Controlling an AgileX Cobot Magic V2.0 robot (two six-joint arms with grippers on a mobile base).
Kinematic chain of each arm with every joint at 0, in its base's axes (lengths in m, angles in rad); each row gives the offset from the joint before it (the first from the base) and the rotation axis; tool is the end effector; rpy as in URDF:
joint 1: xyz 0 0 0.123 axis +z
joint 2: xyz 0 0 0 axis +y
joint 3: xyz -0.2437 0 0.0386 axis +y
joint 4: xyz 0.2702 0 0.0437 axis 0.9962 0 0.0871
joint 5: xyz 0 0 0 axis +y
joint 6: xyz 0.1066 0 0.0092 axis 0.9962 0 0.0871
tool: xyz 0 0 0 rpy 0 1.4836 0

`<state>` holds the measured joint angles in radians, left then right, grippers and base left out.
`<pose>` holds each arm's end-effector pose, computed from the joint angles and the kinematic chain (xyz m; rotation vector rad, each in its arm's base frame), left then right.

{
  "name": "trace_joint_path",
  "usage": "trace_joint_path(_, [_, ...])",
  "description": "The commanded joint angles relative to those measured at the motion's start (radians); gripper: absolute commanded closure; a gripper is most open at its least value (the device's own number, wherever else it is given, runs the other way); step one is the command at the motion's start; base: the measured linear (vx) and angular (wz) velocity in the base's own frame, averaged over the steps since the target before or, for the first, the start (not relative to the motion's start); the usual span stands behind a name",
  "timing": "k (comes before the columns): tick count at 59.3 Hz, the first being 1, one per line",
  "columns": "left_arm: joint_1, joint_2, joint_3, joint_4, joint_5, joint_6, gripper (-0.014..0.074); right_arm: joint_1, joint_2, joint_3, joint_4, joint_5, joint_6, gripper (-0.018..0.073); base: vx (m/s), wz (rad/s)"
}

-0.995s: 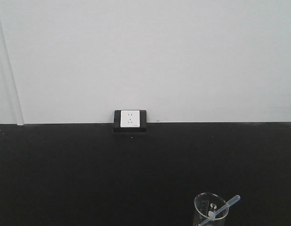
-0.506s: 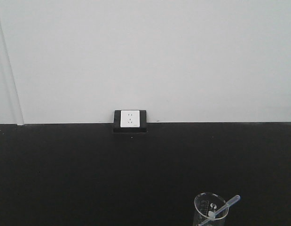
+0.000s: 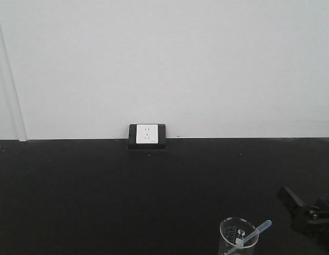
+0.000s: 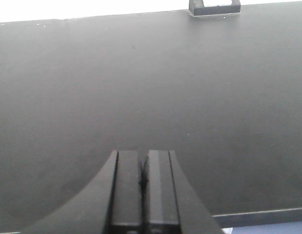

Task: Grab transparent chemical and place on left bench
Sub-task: 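Grasp the transparent pipette with the right gripper and lift it from the beaker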

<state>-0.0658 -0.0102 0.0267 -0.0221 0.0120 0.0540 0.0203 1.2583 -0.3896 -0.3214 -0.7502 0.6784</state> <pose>0.1333 -0.0088 0.2045 0.0741 1.5103 -0.0274 0.2735 0.0286 0.1826 0.1767 1.6436 0.5283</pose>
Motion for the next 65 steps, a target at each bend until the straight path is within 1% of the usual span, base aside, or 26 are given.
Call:
trace_joint_path(1, [-0.002, -0.019, 0.016, -0.001, -0.078, -0.008, 0.0600, -0.002, 0.106, -0.032, -0.014, -0.220, 0.028, -0.0035, 0.00, 0.00])
trace_joint_path(9, [-0.002, -0.019, 0.016, -0.001, -0.078, -0.008, 0.0600, -0.002, 0.277, -0.033, 0.009, -0.370, 0.028, -0.0029, 0.00, 0.00])
trace_joint_path(17, [-0.002, -0.019, 0.016, -0.001, -0.078, -0.008, 0.0600, -0.002, 0.415, -0.061, 0.001, -0.469, 0.032, -0.0029, 0.00, 0.00])
trace_joint_path(31, [-0.002, -0.019, 0.016, -0.001, -0.078, -0.008, 0.0600, -0.002, 0.541, -0.127, -0.028, -0.514, 0.060, -0.0026, 0.00, 0.00])
trace_joint_path(38, [-0.002, -0.019, 0.016, -0.001, -0.078, -0.008, 0.0600, -0.002, 0.564, -0.139, -0.024, -0.543, 0.064, 0.0013, 0.00, 0.00])
trace_joint_path(42, [-0.002, -0.019, 0.016, -0.001, -0.078, -0.008, 0.0600, -0.002, 0.566, -0.139, -0.012, -0.539, 0.078, 0.0062, 0.00, 0.00])
trace_joint_path(47, [-0.002, -0.019, 0.016, -0.001, -0.078, -0.008, 0.0600, -0.002, 0.567, -0.139, -0.007, -0.540, 0.083, 0.0162, 0.00, 0.00])
trace_joint_path(55, [-0.002, -0.019, 0.016, -0.001, -0.078, -0.008, 0.0600, -0.002, 0.567, -0.139, -0.014, -0.541, 0.083, 0.0358, 0.00, 0.00])
trace_joint_path(59, [-0.002, -0.019, 0.016, -0.001, -0.078, -0.008, 0.0600, -0.002, 0.567, -0.139, -0.022, -0.541, 0.083, 0.0476, 0.00, 0.00])
trace_joint_path(62, [-0.002, -0.019, 0.016, -0.001, -0.078, -0.008, 0.0600, -0.002, 0.567, -0.139, -0.025, -0.541, 0.083, 0.0547, 0.00, 0.00])
trace_joint_path(64, [-0.002, -0.019, 0.016, -0.001, -0.078, -0.008, 0.0600, -0.002, 0.567, -0.139, -0.026, -0.541, 0.083, 0.0574, 0.00, 0.00])
trace_joint_path(65, [-0.002, -0.019, 0.016, -0.001, -0.078, -0.008, 0.0600, -0.002, 0.567, -0.139, -0.026, -0.541, 0.083, 0.0573, 0.00, 0.00])
